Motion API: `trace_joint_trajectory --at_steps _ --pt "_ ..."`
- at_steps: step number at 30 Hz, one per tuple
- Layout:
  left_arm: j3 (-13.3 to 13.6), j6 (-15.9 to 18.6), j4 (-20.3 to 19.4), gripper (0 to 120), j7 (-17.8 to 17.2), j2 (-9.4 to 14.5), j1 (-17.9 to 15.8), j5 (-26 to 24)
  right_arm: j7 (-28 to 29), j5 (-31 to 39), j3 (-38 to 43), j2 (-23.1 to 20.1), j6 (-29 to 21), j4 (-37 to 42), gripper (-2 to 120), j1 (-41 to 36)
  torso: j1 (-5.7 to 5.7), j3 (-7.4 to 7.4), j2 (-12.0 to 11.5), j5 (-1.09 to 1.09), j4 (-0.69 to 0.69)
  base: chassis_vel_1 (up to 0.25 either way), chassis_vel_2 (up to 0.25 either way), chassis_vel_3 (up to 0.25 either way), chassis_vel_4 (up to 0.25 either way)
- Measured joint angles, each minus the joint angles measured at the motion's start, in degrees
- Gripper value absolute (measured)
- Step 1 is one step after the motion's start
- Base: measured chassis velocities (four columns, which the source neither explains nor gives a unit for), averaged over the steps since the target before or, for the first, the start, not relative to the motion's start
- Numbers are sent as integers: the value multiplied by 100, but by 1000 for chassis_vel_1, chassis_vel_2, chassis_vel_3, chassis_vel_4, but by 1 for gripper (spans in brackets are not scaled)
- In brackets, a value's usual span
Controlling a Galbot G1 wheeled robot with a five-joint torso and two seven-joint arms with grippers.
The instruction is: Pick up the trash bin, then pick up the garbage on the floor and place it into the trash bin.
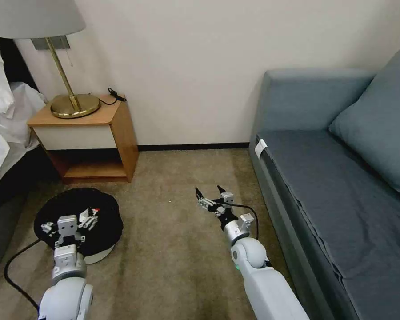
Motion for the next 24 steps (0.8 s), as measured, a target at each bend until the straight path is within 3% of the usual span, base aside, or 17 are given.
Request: trace_joint_trajectory --at_steps 7,13,24 --pt "237 -419 33 100 484 -12 30 211 -34 51 53 62 62 -18 100 -54 0 0 0 0 0 0 0 0 0" --pt "734 -551 89 100 682 -68 -49 419 -109 84 57 238 114 -79 100 -73 0 0 0 0 0 0 0 0 0" --pt "775 -534 122 100 668 -76 -76 427 -114 90 73 278 118 -106 100 -72 0 0 0 0 1 0 0 0 0"
